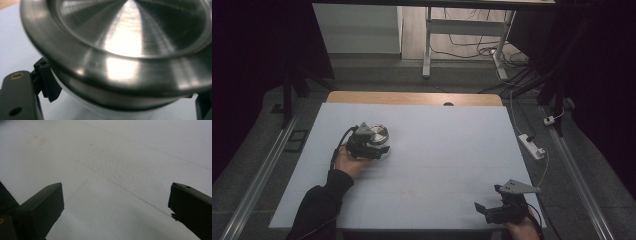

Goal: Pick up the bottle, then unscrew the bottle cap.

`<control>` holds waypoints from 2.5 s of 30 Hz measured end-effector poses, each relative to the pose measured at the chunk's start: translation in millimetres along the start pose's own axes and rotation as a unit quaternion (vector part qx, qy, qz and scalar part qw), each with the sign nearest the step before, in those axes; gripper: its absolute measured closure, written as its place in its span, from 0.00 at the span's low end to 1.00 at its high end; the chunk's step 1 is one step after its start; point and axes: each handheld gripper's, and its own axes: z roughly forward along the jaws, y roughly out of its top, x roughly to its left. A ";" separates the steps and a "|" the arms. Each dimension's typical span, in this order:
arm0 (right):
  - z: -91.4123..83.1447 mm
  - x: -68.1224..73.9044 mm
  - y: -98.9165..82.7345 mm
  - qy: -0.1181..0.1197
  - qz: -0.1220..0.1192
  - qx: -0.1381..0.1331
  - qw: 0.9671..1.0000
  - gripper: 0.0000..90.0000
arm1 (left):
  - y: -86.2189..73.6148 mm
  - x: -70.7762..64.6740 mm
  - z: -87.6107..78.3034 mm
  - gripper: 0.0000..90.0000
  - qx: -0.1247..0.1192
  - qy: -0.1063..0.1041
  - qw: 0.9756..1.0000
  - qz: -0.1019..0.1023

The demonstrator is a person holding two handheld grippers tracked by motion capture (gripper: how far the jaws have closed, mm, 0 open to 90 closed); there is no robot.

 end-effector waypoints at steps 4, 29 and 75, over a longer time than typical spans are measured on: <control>-0.2 0.1 0.0 0.001 0.000 -0.001 1.000 0.00 | 4.5 -6.6 -6.5 0.17 -0.011 -0.012 1.000 0.003; -1.4 -0.5 -0.4 0.003 0.001 -0.006 1.000 0.00 | 19.2 -64.7 -15.0 0.17 0.002 -0.074 0.996 0.057; 1.0 18.1 18.7 0.030 -0.032 -0.052 0.998 0.00 | 19.7 -104.0 -12.6 0.17 0.003 -0.122 0.989 0.088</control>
